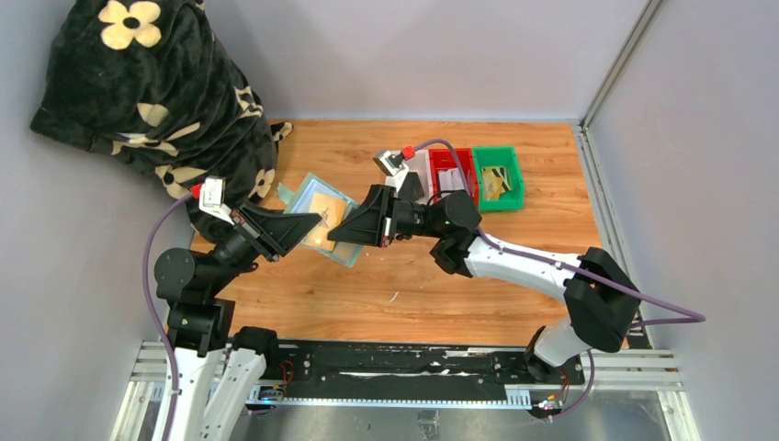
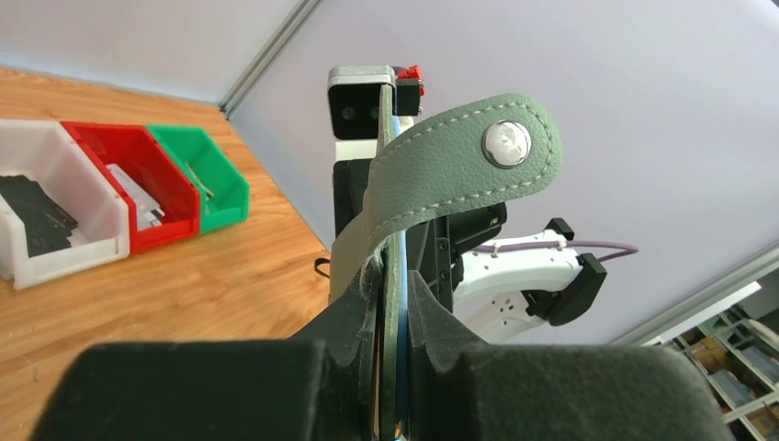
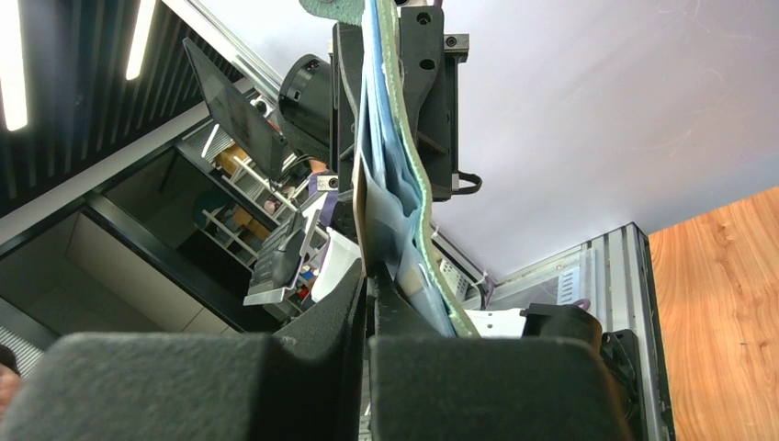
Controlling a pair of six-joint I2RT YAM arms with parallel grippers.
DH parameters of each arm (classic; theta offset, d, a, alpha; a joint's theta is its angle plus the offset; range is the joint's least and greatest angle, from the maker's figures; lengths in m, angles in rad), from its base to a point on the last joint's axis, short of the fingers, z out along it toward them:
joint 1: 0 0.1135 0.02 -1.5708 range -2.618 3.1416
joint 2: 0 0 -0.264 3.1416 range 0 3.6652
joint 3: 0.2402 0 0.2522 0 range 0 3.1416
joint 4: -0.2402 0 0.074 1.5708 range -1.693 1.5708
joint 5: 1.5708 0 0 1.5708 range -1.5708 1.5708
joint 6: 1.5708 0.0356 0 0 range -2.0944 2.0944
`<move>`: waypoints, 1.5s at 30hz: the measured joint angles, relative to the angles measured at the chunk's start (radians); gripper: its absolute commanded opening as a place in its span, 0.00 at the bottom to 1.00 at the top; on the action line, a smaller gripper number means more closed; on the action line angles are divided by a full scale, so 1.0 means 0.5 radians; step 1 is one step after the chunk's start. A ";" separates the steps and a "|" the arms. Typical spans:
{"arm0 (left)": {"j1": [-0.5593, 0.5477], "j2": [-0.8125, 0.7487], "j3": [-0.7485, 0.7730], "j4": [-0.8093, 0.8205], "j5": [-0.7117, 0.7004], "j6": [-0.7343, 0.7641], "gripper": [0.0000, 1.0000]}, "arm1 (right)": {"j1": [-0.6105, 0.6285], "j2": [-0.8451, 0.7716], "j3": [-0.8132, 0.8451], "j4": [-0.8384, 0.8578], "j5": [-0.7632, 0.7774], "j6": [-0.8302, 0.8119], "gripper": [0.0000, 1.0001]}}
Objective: Take the credit cards out of the card holder
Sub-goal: Remove the credit card from the card holder.
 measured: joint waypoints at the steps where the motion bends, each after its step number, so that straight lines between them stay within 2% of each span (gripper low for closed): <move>1: 0.000 0.011 0.019 -0.026 0.007 0.008 0.12 | 0.000 -0.008 -0.008 -0.001 0.008 0.000 0.00; 7: -0.001 0.030 0.057 -0.080 0.022 0.039 0.19 | 0.000 -0.016 -0.019 0.002 0.015 0.001 0.00; 15: -0.001 0.042 0.066 -0.072 0.050 0.027 0.19 | -0.002 -0.062 -0.061 -0.002 0.018 0.001 0.00; 23: -0.001 0.052 0.077 -0.066 0.071 0.014 0.08 | -0.002 -0.073 -0.083 0.000 0.024 0.001 0.00; 40: -0.004 0.060 0.148 -0.138 0.015 0.030 0.05 | -0.015 -0.143 -0.194 0.054 0.047 0.005 0.00; 42: -0.004 0.060 0.153 -0.138 0.010 0.030 0.02 | -0.015 -0.143 -0.194 0.060 0.046 0.008 0.06; 45: -0.004 0.060 0.153 -0.138 0.001 0.031 0.00 | -0.015 -0.143 -0.191 0.060 0.046 0.014 0.24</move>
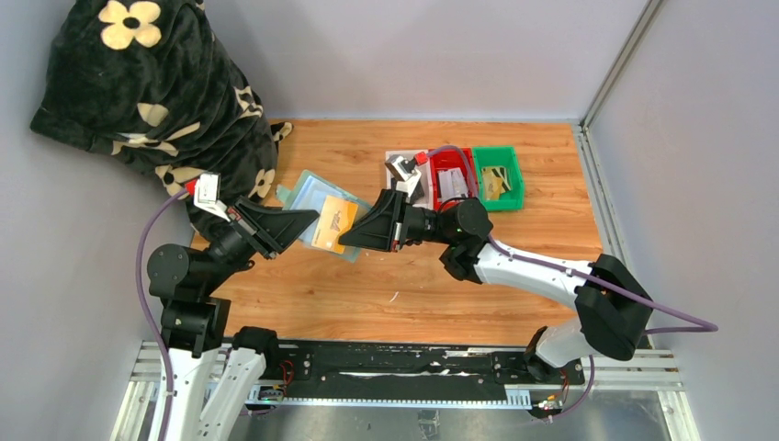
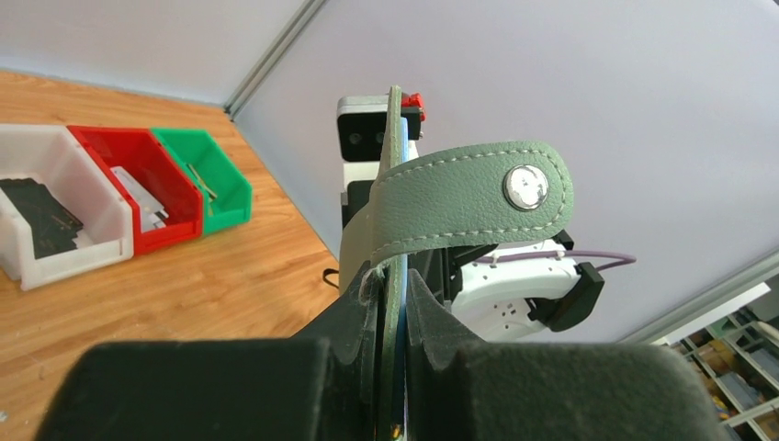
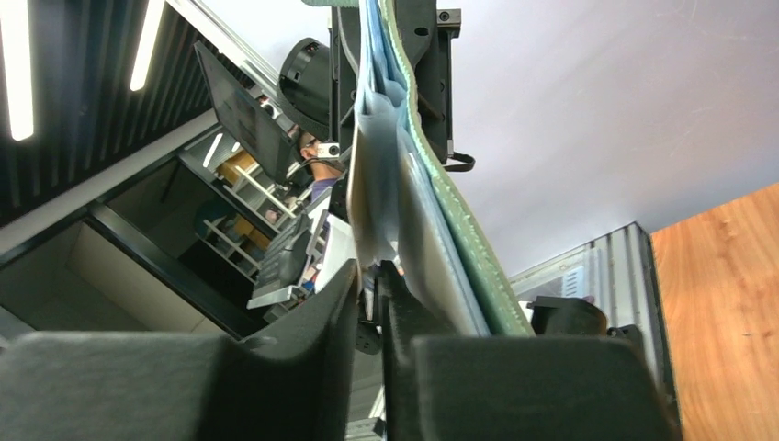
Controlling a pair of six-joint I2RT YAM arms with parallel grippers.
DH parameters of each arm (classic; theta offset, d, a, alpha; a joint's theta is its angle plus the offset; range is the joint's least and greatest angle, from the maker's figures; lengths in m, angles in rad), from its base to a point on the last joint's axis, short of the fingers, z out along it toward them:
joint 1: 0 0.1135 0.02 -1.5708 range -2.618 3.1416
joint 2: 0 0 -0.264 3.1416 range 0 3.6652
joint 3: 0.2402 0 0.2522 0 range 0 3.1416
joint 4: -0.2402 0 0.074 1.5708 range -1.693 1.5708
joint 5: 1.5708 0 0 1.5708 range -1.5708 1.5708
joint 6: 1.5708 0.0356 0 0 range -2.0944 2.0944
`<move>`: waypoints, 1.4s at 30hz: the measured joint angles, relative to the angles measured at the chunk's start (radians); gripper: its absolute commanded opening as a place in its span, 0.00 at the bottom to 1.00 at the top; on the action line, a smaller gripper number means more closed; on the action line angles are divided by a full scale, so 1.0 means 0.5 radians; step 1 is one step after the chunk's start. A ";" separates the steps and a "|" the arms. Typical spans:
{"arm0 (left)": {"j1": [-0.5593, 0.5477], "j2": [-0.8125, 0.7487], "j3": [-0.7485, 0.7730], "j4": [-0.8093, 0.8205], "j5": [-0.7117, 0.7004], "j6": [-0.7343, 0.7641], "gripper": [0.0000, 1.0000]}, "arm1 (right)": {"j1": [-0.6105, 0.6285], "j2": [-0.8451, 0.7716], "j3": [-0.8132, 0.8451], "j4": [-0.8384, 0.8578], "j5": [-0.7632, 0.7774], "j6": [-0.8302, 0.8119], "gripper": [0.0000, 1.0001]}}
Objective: Take the credit cards out of the card holder
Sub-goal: Remove the credit card from the card holder, then place the credit card in the storage box.
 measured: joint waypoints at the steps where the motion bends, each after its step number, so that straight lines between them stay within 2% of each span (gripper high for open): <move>1: 0.000 -0.001 0.000 -0.001 -0.005 0.001 0.00 | 0.000 0.000 0.003 -0.001 -0.002 0.005 0.28; 3: 0.000 -0.002 0.000 -0.004 -0.014 0.008 0.00 | 0.000 0.001 0.014 0.008 -0.002 0.016 0.32; 5: 0.000 -0.002 0.000 -0.008 -0.018 0.013 0.00 | 0.000 0.003 0.031 0.016 -0.003 0.034 0.30; 9: 0.000 -0.006 0.000 -0.018 -0.026 0.021 0.00 | 0.000 0.014 0.085 0.035 -0.005 0.056 0.09; 11: 0.000 -0.007 0.000 -0.020 -0.029 0.035 0.00 | 0.000 0.020 0.089 0.038 -0.005 0.064 0.04; 16: 0.000 -0.008 0.003 -0.037 -0.053 0.087 0.00 | -0.020 0.020 0.060 -0.045 -0.001 0.045 0.00; 21: 0.000 0.010 0.037 -0.079 -0.082 0.155 0.00 | -0.053 -0.089 -0.031 -0.227 0.000 -0.053 0.00; 31: 0.000 0.054 0.162 -0.149 -0.126 0.339 0.00 | -0.261 -0.439 -0.054 -0.833 -0.064 -0.361 0.00; 35: 0.000 0.060 0.167 -0.185 -0.137 0.433 0.00 | -0.438 -0.534 -0.053 -1.107 -0.133 -0.468 0.00; 38: 0.000 0.060 0.167 -0.244 -0.137 0.566 0.00 | -0.669 -0.636 0.078 -1.642 -0.127 -0.742 0.00; 42: 0.000 0.082 0.132 -0.321 -0.098 0.765 0.00 | -1.037 -0.632 0.449 -2.406 0.060 -1.244 0.00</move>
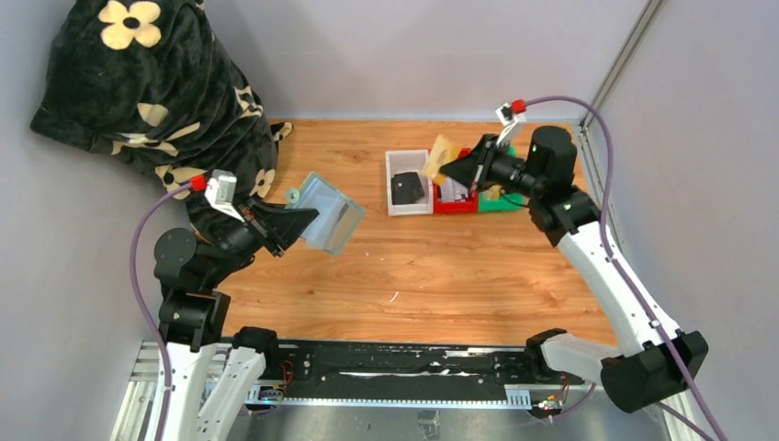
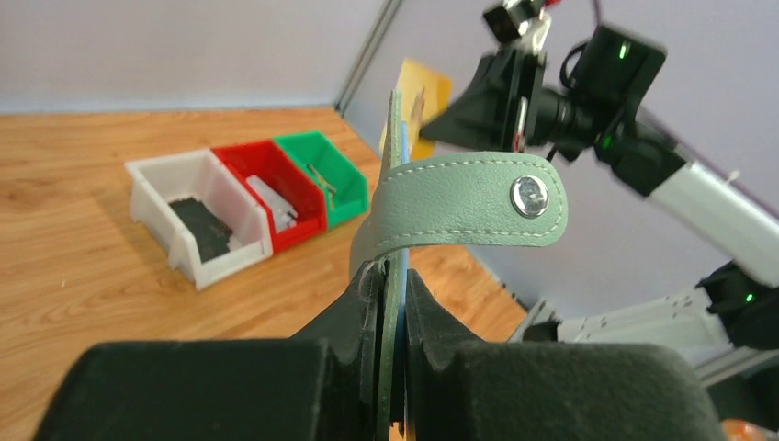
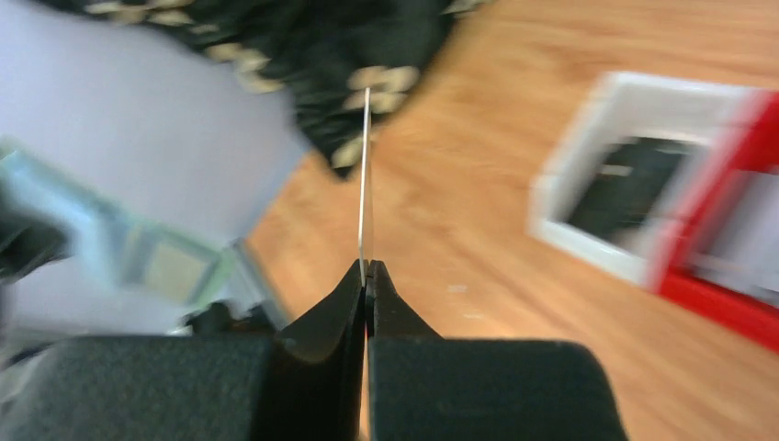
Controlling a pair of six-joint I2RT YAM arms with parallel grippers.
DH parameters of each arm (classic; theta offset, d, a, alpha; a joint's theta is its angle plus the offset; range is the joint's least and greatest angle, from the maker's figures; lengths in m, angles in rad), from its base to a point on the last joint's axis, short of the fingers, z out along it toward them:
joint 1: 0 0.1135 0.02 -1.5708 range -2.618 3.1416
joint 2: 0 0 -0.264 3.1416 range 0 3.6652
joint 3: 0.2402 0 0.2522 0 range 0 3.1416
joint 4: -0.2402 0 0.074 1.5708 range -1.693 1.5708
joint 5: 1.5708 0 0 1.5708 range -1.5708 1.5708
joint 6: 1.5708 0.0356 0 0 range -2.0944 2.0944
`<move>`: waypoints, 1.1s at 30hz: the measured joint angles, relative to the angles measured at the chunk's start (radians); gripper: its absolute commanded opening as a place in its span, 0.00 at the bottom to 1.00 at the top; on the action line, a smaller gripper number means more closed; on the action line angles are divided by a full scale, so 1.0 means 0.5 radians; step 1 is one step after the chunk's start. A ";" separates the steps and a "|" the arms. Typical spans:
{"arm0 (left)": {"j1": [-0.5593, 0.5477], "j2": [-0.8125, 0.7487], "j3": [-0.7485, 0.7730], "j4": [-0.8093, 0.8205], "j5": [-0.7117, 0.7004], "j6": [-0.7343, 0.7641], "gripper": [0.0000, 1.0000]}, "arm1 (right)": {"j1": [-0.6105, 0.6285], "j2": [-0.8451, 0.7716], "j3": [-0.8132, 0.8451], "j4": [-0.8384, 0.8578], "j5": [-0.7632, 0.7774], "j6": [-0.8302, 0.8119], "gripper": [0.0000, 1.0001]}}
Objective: Take the credit cards out of the card holder
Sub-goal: Place the credit card in the storage box.
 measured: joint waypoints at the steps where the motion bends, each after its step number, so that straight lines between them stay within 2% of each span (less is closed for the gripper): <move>1: 0.000 0.012 -0.027 -0.004 0.028 0.035 0.00 | -0.095 0.027 0.087 -0.154 0.075 -0.124 0.00; 4: 0.000 0.116 -0.125 -0.048 0.152 0.124 0.00 | -0.308 0.169 0.245 -0.458 0.267 -0.388 0.00; 8: -0.001 0.375 -0.188 -0.172 0.278 0.259 0.00 | -0.479 0.520 0.360 -0.724 0.565 -0.634 0.00; 12: -0.054 0.615 -0.193 -0.355 0.294 0.477 0.00 | -0.575 0.928 0.507 -0.915 0.836 -0.780 0.00; 18: -0.260 0.975 -0.132 -0.549 0.195 0.777 0.00 | -0.622 1.337 0.896 -1.085 1.108 -0.906 0.00; 21: -0.369 1.166 -0.083 -0.578 0.112 0.868 0.00 | -0.623 1.470 1.063 -1.133 1.215 -0.954 0.00; 26: -0.506 1.476 0.015 -0.616 0.004 0.993 0.00 | -0.624 1.627 1.160 -1.202 1.321 -1.023 0.00; 33: -0.651 1.799 0.230 -0.654 -0.101 1.204 0.02 | -0.628 1.827 1.201 -1.321 1.221 -1.089 0.01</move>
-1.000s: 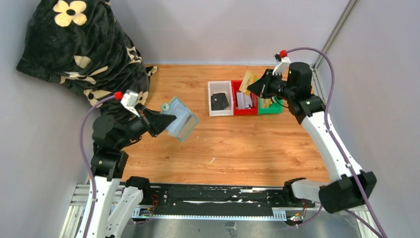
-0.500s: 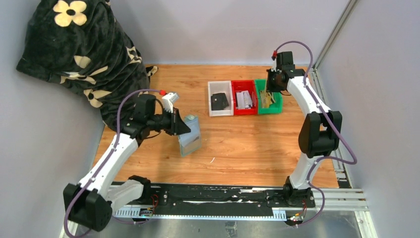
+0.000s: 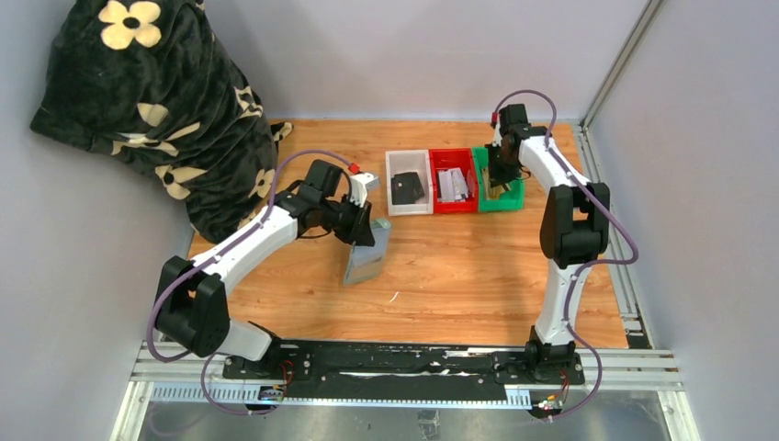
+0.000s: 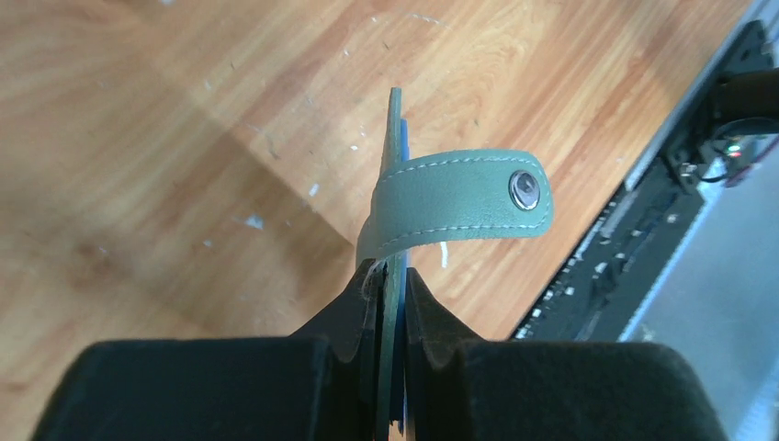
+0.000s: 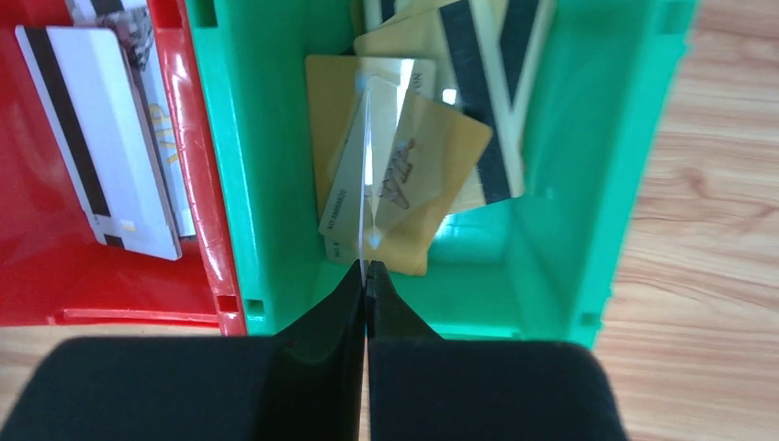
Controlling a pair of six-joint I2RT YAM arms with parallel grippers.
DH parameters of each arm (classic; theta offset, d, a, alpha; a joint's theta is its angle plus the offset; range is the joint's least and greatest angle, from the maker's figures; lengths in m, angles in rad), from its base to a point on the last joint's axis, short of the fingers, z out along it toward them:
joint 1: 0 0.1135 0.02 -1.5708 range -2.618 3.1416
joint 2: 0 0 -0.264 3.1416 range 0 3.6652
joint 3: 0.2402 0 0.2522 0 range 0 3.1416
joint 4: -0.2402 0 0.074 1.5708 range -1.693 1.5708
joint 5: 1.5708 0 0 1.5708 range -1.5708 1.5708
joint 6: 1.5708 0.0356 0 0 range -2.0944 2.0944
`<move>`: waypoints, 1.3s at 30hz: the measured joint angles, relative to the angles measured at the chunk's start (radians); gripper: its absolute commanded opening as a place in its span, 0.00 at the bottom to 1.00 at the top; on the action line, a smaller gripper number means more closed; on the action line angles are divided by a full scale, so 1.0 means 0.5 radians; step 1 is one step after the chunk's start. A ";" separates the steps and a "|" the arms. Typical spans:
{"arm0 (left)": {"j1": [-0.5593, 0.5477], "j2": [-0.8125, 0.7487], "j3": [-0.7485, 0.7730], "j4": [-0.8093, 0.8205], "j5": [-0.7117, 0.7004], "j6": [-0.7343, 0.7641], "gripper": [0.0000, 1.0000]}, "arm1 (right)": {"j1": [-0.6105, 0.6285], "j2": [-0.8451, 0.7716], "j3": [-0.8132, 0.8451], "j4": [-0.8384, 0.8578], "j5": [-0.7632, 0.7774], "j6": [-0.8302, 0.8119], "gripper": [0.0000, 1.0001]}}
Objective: Take the credit cards out of the card holder
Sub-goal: Place the credit card in the storage box, then place the card holder at the center of the board.
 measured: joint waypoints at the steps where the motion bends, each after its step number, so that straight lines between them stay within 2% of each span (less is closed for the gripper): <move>1: -0.018 0.029 0.034 0.002 -0.023 0.049 0.02 | -0.002 0.018 0.001 -0.011 -0.045 -0.004 0.05; 3: -0.037 0.063 0.076 0.021 -0.083 0.146 0.03 | -0.008 0.051 0.003 -0.036 -0.122 -0.008 0.20; 5: -0.043 0.081 0.088 0.046 -0.162 0.255 0.05 | -0.013 0.071 0.011 -0.059 -0.143 -0.010 0.30; 7: -0.043 0.092 0.085 0.066 -0.255 0.370 0.10 | -0.018 0.085 0.027 -0.086 -0.140 -0.006 0.45; 9: -0.043 0.093 0.069 0.104 -0.343 0.470 0.15 | -0.020 0.082 0.028 -0.105 -0.111 0.002 0.54; 13: -0.049 0.081 0.001 0.205 -0.503 0.657 0.18 | -0.019 0.014 0.020 -0.126 -0.045 0.018 0.68; 17: -0.063 0.002 -0.074 0.242 -0.585 0.787 0.27 | -0.002 -0.255 -0.066 -0.107 -0.043 0.046 0.74; 22: -0.134 -0.140 -0.198 0.220 -0.584 0.952 0.50 | 0.034 -0.713 -0.304 0.034 -0.138 0.130 0.75; 23: -0.153 -0.164 -0.224 0.179 -0.551 0.994 0.51 | 0.043 -0.800 -0.378 0.079 -0.159 0.146 0.76; 29: -0.205 -0.253 -0.311 -0.145 -0.355 1.199 0.51 | 0.066 -1.270 -1.035 0.323 -0.218 0.245 0.78; 31: -0.207 -0.296 -0.311 -0.227 -0.341 1.223 0.57 | 0.069 -1.408 -1.231 0.385 -0.197 0.277 0.78; 32: -0.204 -0.340 -0.311 -0.259 -0.344 1.221 0.65 | 0.069 -1.498 -1.352 0.445 -0.170 0.291 0.78; 36: -0.090 -0.529 -0.281 -0.297 -0.350 1.148 0.86 | 0.069 -1.957 -1.868 0.755 0.009 0.323 0.83; 39: 0.146 -0.616 -0.247 -0.240 -0.336 1.052 0.88 | 0.069 -2.228 -2.216 1.009 0.258 0.355 0.85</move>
